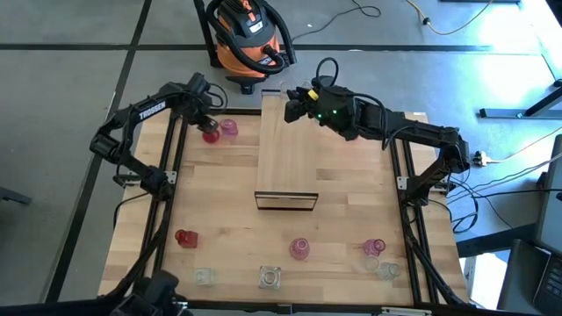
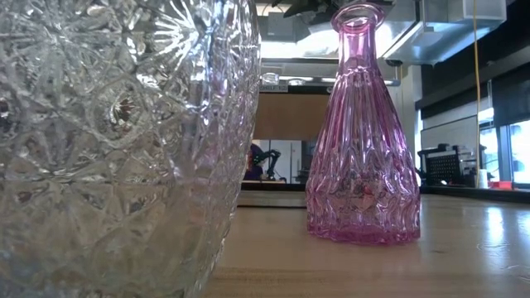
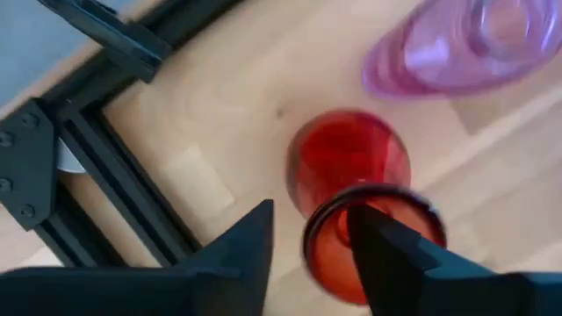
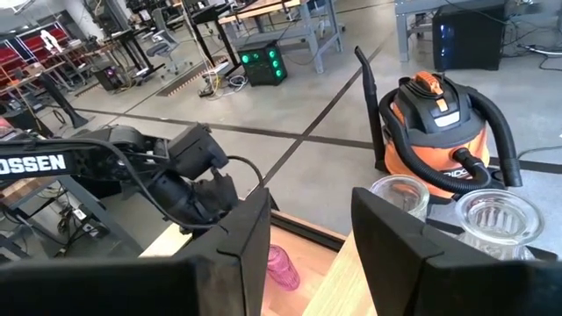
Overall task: Sort vases onto shelf
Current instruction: Put the right red vase on the shelf
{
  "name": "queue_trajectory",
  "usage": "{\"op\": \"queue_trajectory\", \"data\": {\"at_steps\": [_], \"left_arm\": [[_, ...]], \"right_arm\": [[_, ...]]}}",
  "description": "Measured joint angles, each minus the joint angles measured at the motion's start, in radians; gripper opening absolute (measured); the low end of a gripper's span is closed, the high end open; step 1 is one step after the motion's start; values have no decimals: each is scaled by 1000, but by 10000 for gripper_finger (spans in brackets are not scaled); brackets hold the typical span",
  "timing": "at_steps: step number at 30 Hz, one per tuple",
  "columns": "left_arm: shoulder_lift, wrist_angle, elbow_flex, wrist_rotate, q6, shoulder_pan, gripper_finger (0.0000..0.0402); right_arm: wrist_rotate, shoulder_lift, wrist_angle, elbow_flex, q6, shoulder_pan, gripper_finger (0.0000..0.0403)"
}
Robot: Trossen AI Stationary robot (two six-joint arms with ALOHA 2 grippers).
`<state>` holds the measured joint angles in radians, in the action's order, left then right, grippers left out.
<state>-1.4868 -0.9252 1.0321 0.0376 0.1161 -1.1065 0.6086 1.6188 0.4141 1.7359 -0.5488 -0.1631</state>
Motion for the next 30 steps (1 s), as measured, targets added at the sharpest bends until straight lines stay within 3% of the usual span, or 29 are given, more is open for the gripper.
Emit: {"op": "queue_trajectory", "data": {"at_steps": [6,13,16,20,24,30], "left_arm": [[36,-71,0,-50,52,8,20],[173,-232,33,-129,21,51,10],[243,-284,105,-261,-33,102,9],[293,-342,271,-465,-121,191,9],[257,-336,507,-459,-192,304,9],[38,-405,832,-444,-234,431,9]], "right_arm": [[0,0,8,0,1,0,144],[0,0,60,0,15,0,144],[0,0,91,0,31,0,144],[0,-1,127,0,31,0,144],[1,-14,152,0,32,-1,144],[1,-38,203,0,38,-1,144]]}}
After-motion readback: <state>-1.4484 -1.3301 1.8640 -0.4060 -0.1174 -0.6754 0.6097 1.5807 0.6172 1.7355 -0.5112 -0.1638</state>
